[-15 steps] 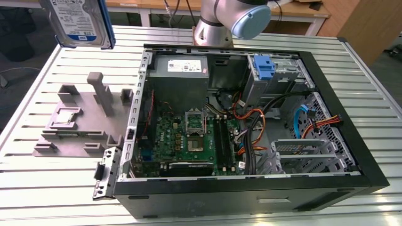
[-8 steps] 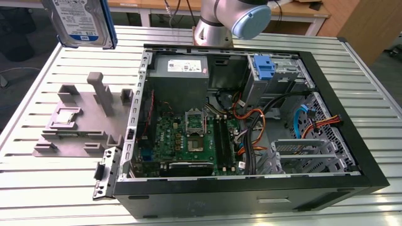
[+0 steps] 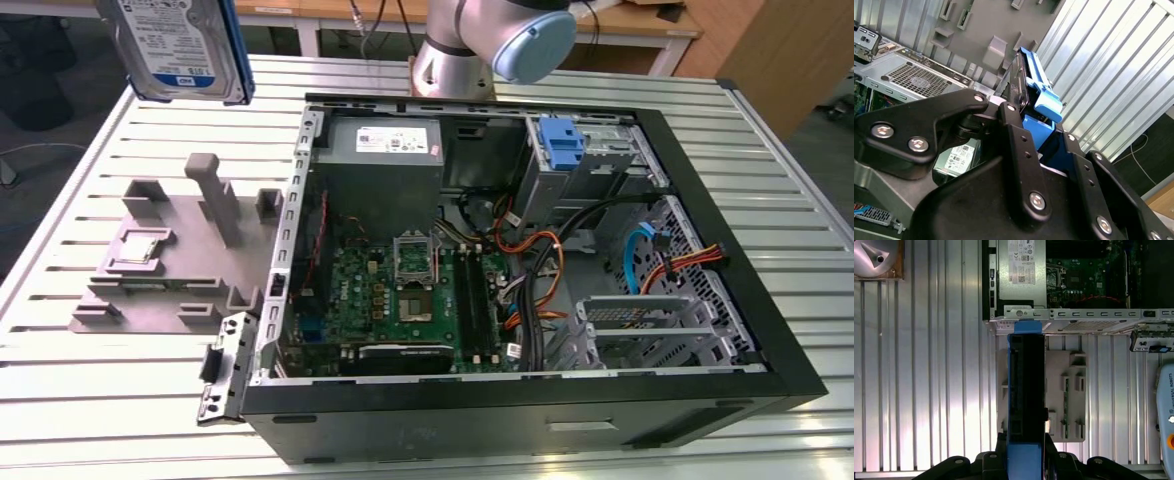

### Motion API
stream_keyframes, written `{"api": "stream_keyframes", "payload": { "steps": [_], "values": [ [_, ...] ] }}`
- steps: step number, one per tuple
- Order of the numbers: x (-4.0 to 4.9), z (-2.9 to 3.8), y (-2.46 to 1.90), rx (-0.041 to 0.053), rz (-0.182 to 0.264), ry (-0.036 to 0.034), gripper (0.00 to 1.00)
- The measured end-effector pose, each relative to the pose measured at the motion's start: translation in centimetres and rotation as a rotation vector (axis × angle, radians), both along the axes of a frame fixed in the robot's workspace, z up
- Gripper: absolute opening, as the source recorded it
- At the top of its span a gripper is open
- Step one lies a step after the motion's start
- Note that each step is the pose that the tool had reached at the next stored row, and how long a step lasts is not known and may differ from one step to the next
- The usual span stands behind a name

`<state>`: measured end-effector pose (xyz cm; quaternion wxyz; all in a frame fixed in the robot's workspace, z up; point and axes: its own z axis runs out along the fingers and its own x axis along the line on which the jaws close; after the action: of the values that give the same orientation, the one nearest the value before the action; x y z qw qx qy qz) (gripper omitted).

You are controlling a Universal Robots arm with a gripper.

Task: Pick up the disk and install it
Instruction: 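Pick up the disk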

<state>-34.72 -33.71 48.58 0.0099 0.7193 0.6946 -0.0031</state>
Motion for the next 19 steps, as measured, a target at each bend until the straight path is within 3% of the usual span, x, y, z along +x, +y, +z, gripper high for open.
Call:
{"api": "stream_keyframes", "payload": {
  "steps": [19],
  "values": [
    [1.17,0.00,0.00,0.0002,0.000,0.0000,0.36]
  ]
}}
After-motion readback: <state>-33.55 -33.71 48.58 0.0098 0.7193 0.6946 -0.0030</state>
